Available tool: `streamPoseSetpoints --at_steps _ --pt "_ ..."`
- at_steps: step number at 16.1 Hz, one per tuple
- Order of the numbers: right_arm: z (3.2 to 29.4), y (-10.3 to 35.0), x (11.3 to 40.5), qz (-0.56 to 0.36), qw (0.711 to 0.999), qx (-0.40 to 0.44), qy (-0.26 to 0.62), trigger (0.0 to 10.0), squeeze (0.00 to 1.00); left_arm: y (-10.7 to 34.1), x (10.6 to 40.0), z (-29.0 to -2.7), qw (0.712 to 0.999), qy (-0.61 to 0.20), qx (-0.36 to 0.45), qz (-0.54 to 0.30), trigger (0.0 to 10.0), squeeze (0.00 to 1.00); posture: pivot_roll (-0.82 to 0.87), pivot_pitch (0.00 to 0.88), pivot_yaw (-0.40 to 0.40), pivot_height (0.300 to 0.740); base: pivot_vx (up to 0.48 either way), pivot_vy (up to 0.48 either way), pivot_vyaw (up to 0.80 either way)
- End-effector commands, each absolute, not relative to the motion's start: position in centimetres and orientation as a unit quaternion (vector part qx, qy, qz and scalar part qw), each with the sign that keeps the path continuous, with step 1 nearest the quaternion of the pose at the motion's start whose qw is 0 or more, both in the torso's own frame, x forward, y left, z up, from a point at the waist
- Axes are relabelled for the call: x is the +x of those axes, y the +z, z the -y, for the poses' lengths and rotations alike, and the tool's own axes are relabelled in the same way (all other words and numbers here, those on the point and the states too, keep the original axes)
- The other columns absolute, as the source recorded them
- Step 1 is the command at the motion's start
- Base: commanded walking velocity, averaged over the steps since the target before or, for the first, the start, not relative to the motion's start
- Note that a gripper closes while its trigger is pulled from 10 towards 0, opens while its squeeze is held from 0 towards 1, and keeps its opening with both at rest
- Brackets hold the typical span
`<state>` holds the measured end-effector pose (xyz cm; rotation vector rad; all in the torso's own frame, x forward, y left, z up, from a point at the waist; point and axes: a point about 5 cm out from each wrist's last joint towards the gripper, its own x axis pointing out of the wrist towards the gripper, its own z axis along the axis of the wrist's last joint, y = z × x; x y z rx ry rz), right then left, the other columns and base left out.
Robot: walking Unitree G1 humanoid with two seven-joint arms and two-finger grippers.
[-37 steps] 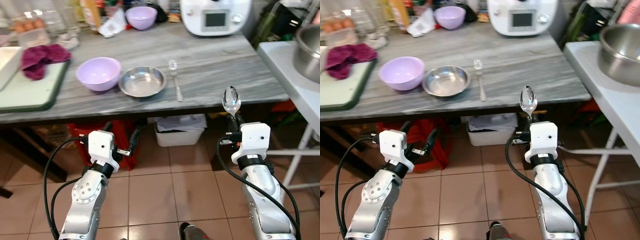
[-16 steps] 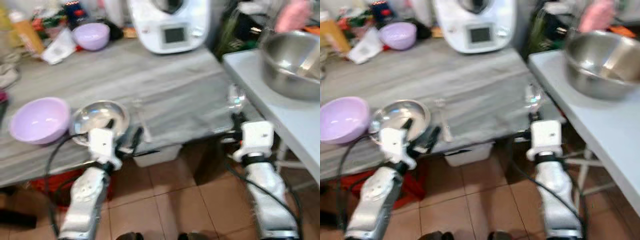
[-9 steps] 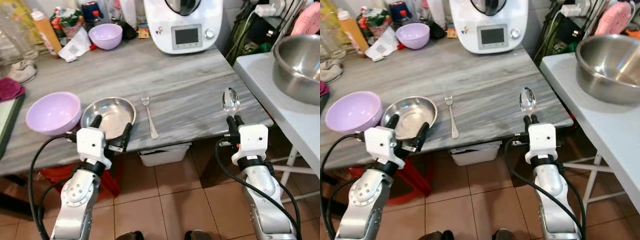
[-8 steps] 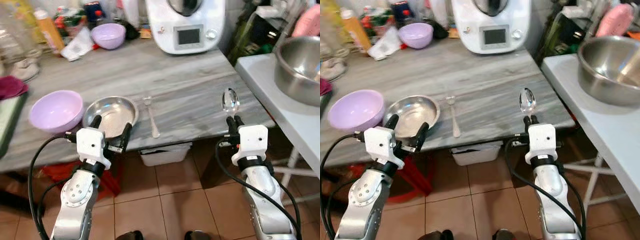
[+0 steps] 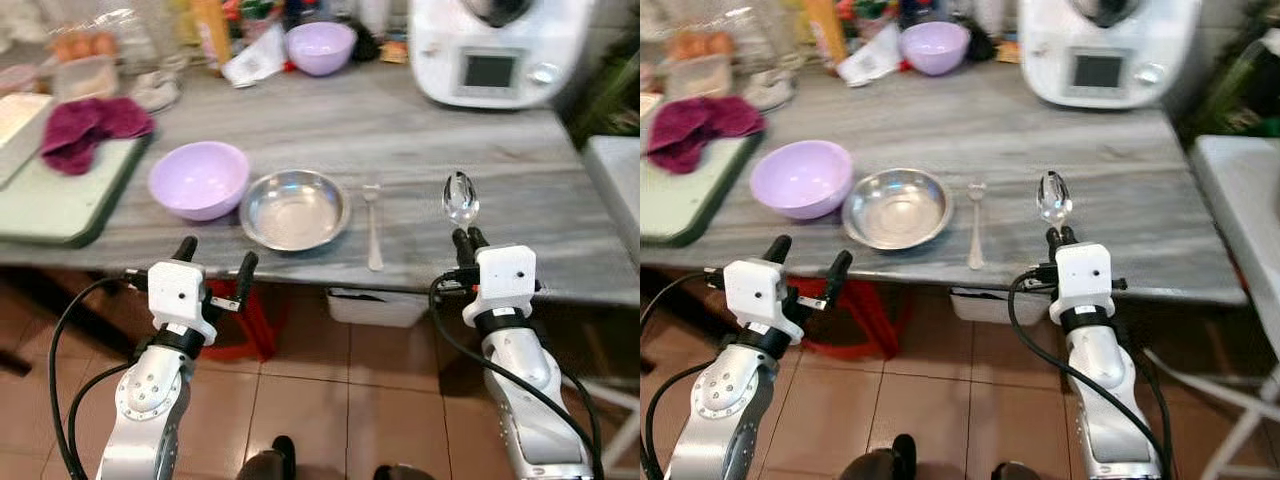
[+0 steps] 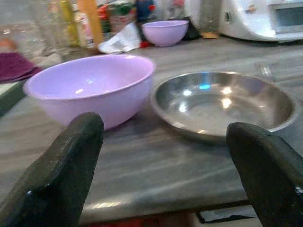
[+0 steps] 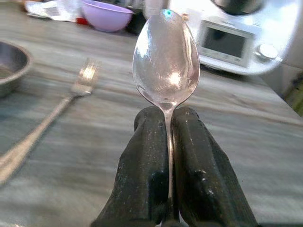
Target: Setting the table
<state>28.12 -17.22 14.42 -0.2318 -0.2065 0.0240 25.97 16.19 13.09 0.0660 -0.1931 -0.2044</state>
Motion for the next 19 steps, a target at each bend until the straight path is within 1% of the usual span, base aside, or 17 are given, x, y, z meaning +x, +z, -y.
streamPoseSetpoints --at_steps 1,7,8,10,14,17,19 --pt "17.2 15.3 28.2 0.121 0.986 -0.112 0.013 10.0 0.0 13.4 25.9 -16.4 0.989 -0.101 0.038 0.097 10.0 0.0 -0.16 0.189 0.042 0.74 0.0 0.0 0.77" --pt "17.2 15.4 28.4 0.124 0.986 -0.113 0.006 10.0 0.0 13.4 25.9 -16.4 0.988 -0.115 0.04 0.097 10.0 0.0 -0.16 0.197 0.046 0.74 0.0 0.0 0.75" --pt "17.2 15.4 28.3 0.127 0.987 -0.102 0.004 10.0 0.0 13.4 25.7 -16.2 0.985 -0.136 0.04 0.1 10.0 0.0 -0.16 0.198 0.047 0.74 0.0 0.0 0.0" --pt "17.2 15.4 28.3 0.127 0.986 -0.106 -0.005 10.0 0.0 13.4 25.5 -16.1 0.982 -0.158 0.033 0.1 10.0 0.0 -0.16 0.198 0.047 0.74 0.0 0.0 0.0" --pt "17.9 15.7 28.4 0.127 0.984 -0.111 -0.054 10.0 0.0 13.3 25.2 -15.7 0.974 -0.202 0.03 0.096 10.0 0.0 -0.16 0.198 0.047 0.74 0.0 0.0 0.0" --pt "18.5 15.2 28.8 0.097 0.99 -0.065 -0.076 10.0 0.0 13.1 24.7 -15.1 0.962 -0.257 0.026 0.088 10.0 0.0 -0.16 0.196 0.04 0.74 0.0 0.0 0.0" --pt "18.4 15.1 29.2 0.083 0.992 -0.036 -0.082 10.0 0.0 12.9 24.6 -15.2 0.958 -0.274 0.031 0.085 10.0 0.0 -0.15 0.195 0.04 0.74 0.0 0.0 0.0"
